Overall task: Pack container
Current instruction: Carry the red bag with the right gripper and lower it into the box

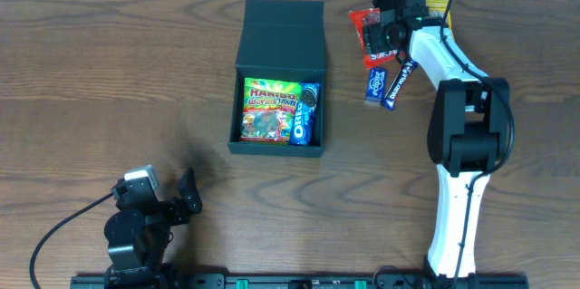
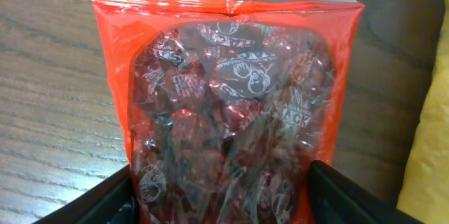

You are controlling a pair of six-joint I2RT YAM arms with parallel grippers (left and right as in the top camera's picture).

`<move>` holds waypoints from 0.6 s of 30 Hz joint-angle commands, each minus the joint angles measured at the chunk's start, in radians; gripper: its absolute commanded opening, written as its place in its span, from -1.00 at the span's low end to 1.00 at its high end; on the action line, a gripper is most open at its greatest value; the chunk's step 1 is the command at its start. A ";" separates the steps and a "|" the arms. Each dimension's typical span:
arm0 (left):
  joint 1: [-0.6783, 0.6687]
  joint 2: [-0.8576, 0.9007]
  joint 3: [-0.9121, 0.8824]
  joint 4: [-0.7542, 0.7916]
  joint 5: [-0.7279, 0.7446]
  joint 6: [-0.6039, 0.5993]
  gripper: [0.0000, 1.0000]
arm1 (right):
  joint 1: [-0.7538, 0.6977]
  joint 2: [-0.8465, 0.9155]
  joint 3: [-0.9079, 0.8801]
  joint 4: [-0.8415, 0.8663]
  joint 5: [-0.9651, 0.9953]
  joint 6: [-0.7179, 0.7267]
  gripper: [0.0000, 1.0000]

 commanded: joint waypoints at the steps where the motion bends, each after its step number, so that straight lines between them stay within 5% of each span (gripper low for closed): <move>1: 0.000 -0.006 -0.014 0.000 0.004 0.003 0.90 | 0.008 0.020 0.006 -0.013 0.019 0.066 0.33; 7: 0.000 -0.006 -0.014 0.000 0.004 0.003 0.90 | 0.016 0.020 0.179 -0.148 0.018 0.108 -0.24; 18: 0.000 -0.006 -0.014 0.000 0.004 0.003 0.90 | 0.121 0.020 0.691 -0.634 0.018 0.175 -0.47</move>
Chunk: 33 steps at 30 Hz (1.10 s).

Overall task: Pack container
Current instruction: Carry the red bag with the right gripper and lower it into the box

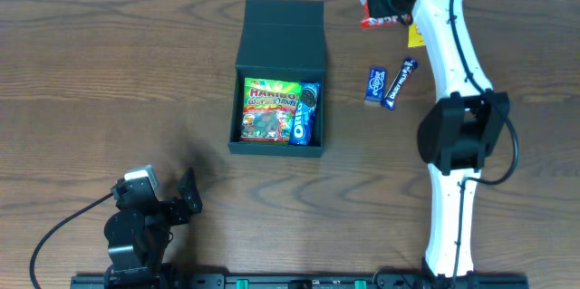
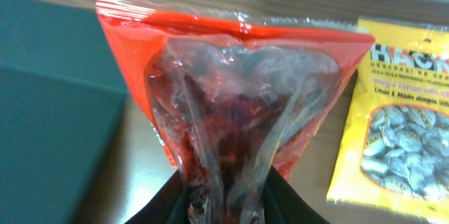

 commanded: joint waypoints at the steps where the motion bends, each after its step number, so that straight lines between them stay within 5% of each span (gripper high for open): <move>1: 0.000 -0.006 -0.014 0.000 0.004 0.003 0.90 | 0.076 -0.014 0.135 -0.113 -0.004 0.093 -0.47; 11: 0.000 -0.006 -0.014 0.000 0.004 0.004 0.90 | 0.320 -0.014 0.201 -0.449 -0.006 0.541 -0.53; 31: 0.000 -0.006 -0.014 0.000 0.004 0.003 0.90 | 0.678 -0.014 0.124 -0.529 0.245 0.958 -0.47; 32: 0.000 -0.006 -0.014 0.000 0.004 0.003 0.90 | 0.681 -0.014 0.124 -0.527 0.248 0.959 -0.42; 33: 0.000 -0.006 -0.014 0.000 0.004 0.003 0.90 | 0.681 -0.014 0.124 -0.521 0.247 0.959 -0.15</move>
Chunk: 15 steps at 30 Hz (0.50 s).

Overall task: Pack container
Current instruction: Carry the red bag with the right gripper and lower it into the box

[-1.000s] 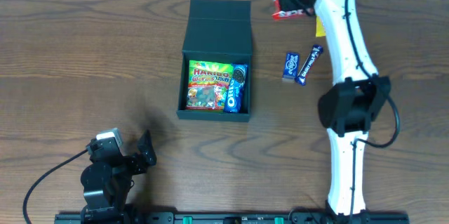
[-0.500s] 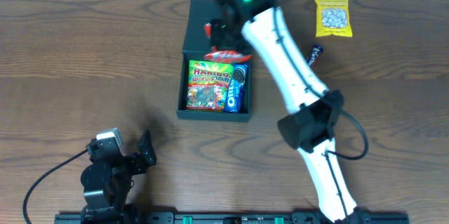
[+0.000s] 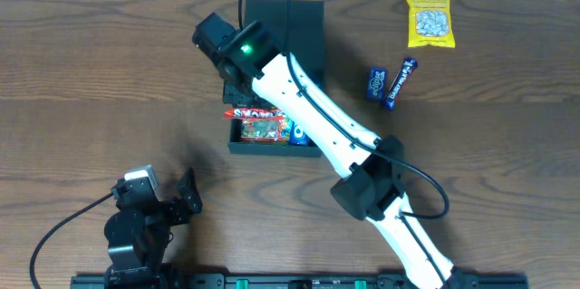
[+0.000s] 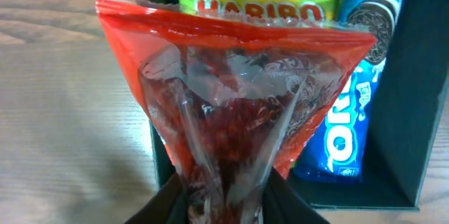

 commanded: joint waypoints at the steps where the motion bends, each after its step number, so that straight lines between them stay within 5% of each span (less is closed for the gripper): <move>1: 0.000 -0.006 -0.014 0.000 0.004 0.003 0.91 | 0.007 -0.014 -0.003 0.005 0.062 0.050 0.34; 2: 0.000 -0.006 -0.014 0.000 0.004 0.003 0.90 | 0.007 -0.014 -0.003 0.004 0.061 0.050 0.65; 4: 0.000 -0.006 -0.014 0.000 0.004 0.003 0.90 | 0.007 -0.014 -0.003 0.003 0.061 0.024 0.94; 10: 0.000 -0.006 -0.014 0.000 0.004 0.003 0.90 | -0.021 -0.014 0.000 0.003 0.062 -0.130 0.94; 12: 0.000 -0.006 -0.014 0.000 0.004 0.003 0.91 | -0.037 -0.016 0.000 0.004 0.055 -0.208 0.75; 15: 0.000 -0.006 -0.014 0.000 0.004 0.003 0.91 | -0.055 -0.016 0.000 0.006 -0.040 -0.387 -0.41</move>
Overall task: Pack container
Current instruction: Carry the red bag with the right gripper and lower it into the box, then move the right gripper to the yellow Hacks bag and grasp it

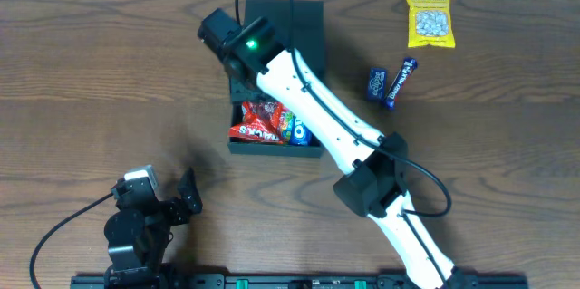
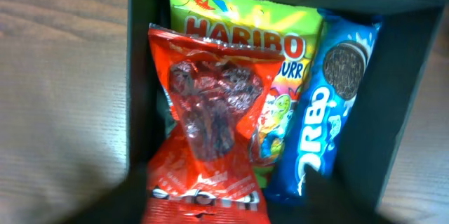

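The dark green box [image 1: 236,143] stands open mid-table. In it the red candy bag [image 2: 210,133] lies on the left side, on top of the Haribo bag [image 2: 280,48], with the blue Oreo pack [image 2: 330,104] along the right wall. My right gripper [image 2: 217,206] hangs over the box's near end, open, its dark fingers spread on either side of the red bag's lower end. The overhead view shows the red bag [image 1: 261,121] low inside the box under the right arm. My left gripper [image 1: 188,193] rests at the table's front left, far from the box.
A yellow candy bag [image 1: 428,4] lies at the back right. Two small blue bars [image 1: 376,82] [image 1: 400,83] lie right of the box. The box's lid [image 1: 306,19] stands open at its far side. The right arm stretches diagonally across the table from the front right.
The red bag hung from my shut right gripper over the box's left front edge. Now it lies in the box on the Haribo bag and the gripper has opened.
My right gripper was open around the red bag at the back right, beside the yellow bag. It then held the bag lifted there, later over the box, and now the bag rests inside. The left arm stayed parked.
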You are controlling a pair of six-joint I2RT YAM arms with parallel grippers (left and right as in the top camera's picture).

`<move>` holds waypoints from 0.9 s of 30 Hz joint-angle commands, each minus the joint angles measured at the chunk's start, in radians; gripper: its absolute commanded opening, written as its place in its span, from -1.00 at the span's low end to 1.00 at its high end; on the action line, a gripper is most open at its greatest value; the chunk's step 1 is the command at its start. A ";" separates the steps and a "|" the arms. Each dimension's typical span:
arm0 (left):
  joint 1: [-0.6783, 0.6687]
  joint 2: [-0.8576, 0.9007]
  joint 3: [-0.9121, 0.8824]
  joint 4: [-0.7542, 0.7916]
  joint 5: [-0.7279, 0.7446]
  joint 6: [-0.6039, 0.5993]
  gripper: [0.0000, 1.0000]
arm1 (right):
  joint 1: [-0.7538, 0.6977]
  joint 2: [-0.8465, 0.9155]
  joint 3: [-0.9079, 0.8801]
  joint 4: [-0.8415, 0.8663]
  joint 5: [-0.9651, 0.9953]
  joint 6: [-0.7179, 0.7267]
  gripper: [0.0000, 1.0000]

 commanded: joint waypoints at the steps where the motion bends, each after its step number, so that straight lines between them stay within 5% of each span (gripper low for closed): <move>1: 0.000 -0.006 -0.014 0.000 0.004 0.003 0.90 | -0.024 -0.015 -0.001 0.000 -0.103 -0.233 -0.68; 6: 0.000 -0.006 -0.014 0.000 0.004 0.003 0.91 | -0.016 -0.015 -0.038 -0.009 -0.157 -0.280 -0.96; 19: 0.000 -0.006 -0.014 0.000 0.004 0.003 0.90 | 0.003 -0.015 -0.352 0.179 -0.206 -0.335 -0.97; 27: 0.000 -0.006 -0.014 0.000 0.004 0.003 0.91 | -0.006 -0.037 -0.336 0.168 -0.198 -0.396 -0.97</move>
